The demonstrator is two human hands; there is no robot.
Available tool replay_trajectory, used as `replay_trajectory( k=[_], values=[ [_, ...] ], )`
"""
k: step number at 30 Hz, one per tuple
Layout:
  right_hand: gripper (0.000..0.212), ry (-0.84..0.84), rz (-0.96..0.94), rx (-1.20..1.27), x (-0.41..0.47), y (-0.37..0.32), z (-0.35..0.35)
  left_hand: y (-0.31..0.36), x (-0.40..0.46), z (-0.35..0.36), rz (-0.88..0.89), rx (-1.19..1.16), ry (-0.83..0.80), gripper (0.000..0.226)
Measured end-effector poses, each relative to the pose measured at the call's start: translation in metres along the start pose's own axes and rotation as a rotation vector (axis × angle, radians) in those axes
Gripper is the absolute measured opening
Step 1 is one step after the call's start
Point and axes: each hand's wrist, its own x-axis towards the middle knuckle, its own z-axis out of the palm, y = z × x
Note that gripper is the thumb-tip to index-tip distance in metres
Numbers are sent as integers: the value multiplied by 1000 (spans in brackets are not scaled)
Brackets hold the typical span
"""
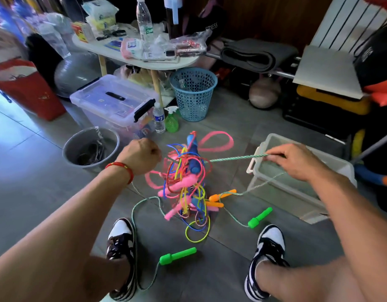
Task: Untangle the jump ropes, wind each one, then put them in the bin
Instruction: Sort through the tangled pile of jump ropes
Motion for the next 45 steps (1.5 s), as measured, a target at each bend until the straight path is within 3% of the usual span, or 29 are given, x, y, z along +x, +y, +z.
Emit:
replay_trajectory(
  k=[6, 11, 14, 17, 21, 22, 27, 29, 31, 35, 37, 38, 40, 41, 43, 45],
  values=[
    [14, 0, 158, -60, 2, 5, 8, -1, 5, 5, -75, -120, -1, 18],
    [20, 25, 305, -25, 2, 22, 3, -10, 9, 1, -133, -162, -45, 19],
    [20, -11, 346, -19, 1, 27, 5, 1, -1, -5, -143, -504, -233, 22],
    [16, -67, 322, -29, 1, 15, 15, 19, -11, -4, -119, -839, -417, 23],
    [8, -89, 329, -85, 9, -8, 24, 43, -12, 2, -10, -1035, -427, 22],
    [15, -109, 286, -61, 10, -16, 27, 50, -10, 3, 5, -1081, -412, 23],
    [58, -207, -237, 299, 6, -104, 55, 76, -5, 9, 139, -1144, -446, 24],
    [40, -179, -320, 242, 12, -121, 73, 85, -11, 6, 184, -1148, -475, 24],
    [17, -186, -269, 167, 23, -115, 80, 86, -14, -6, 190, -1228, -438, 22],
    [29, -337, -47, -66, 39, -66, 83, 60, -9, -45, 80, -1454, -244, 16],
    [33, -360, -14, -120, 41, -50, 86, 47, -6, -48, 7, -1365, -144, 14],
    [33, -355, -15, -106, 41, -48, 84, 38, -3, -45, -26, -1206, -53, 17],
    [32, -327, -17, 3, 43, -50, 75, 14, 8, -36, -59, -604, 146, 16],
    [32, -301, -35, 75, 44, -53, 66, -1, 14, -32, -75, -282, 155, 13],
    [32, -215, -68, 230, 46, -61, 48, -21, 16, -27, -109, 147, -51, 15],
    [30, -126, -98, 357, 43, -73, 33, -26, 11, -17, -112, 357, -230, 32]
  ],
)
